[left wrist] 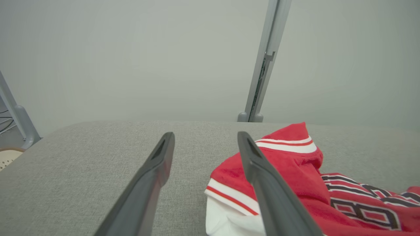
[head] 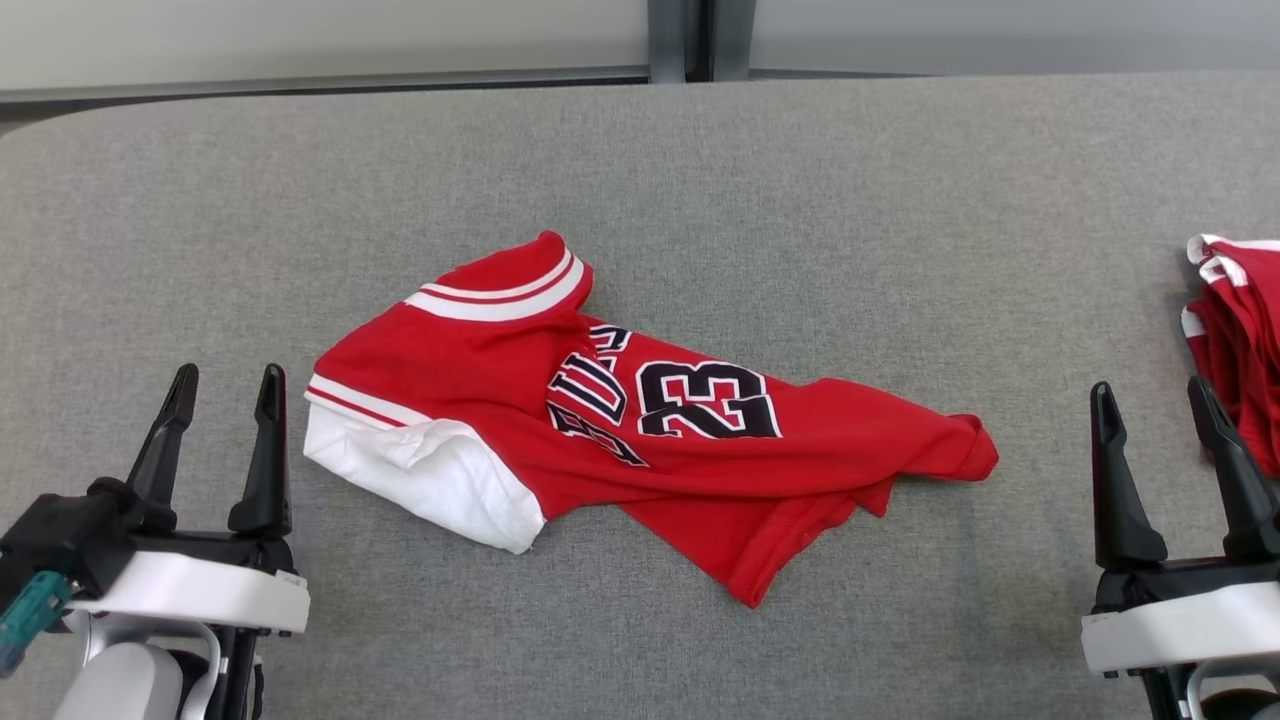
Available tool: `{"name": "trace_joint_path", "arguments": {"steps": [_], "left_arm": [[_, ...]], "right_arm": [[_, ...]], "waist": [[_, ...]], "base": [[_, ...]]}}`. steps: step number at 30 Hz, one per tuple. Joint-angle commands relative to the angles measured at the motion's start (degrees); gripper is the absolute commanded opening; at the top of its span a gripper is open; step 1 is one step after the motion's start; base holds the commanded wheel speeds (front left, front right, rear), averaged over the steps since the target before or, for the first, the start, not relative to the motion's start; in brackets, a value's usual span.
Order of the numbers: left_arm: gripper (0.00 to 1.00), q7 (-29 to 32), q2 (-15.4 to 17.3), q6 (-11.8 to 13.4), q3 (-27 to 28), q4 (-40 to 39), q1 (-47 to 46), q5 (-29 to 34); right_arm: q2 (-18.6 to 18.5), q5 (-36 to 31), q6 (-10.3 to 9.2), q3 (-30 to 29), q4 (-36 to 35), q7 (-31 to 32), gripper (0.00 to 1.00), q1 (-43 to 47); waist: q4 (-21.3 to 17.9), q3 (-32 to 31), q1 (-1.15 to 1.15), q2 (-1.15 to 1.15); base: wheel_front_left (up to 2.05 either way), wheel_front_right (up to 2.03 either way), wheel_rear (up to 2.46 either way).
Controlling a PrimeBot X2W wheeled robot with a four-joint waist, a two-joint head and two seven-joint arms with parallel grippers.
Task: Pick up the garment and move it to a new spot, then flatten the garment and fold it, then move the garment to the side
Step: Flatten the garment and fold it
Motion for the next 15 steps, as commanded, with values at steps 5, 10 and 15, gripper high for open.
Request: {"name": "trace_joint_path", "arguments": {"steps": [5,10,15], "left_arm": [[1.0,-0.2,-0.7,0.3,0.8,-3.9,2.7,3.3],[1.0,-0.2,-0.6,0.5,0.4,-4.5,4.2,3.9],[1.0,-0.1,-0.5,0.6,0.0,-4.8,4.6,4.1]], "right_arm": [[-0.1,-0.6,-0.02,0.6,-0.1,1.1,1.0,1.6],[-0.1,0.1,-0.02,1.2,-0.3,1.3,1.0,2.6],[-0.1,0.4,-0.02,1.4,-0.4,1.2,1.0,2.5]], "waist": [[-0.3,-2.4,0.0,0.0],[-0.7,-3.2,0.0,0.0],[-0.7,-3.2,0.0,0.0]], "base": [[0.0,0.0,0.0],[0.0,0.0,0.0],[0.0,0.0,0.0]]}}
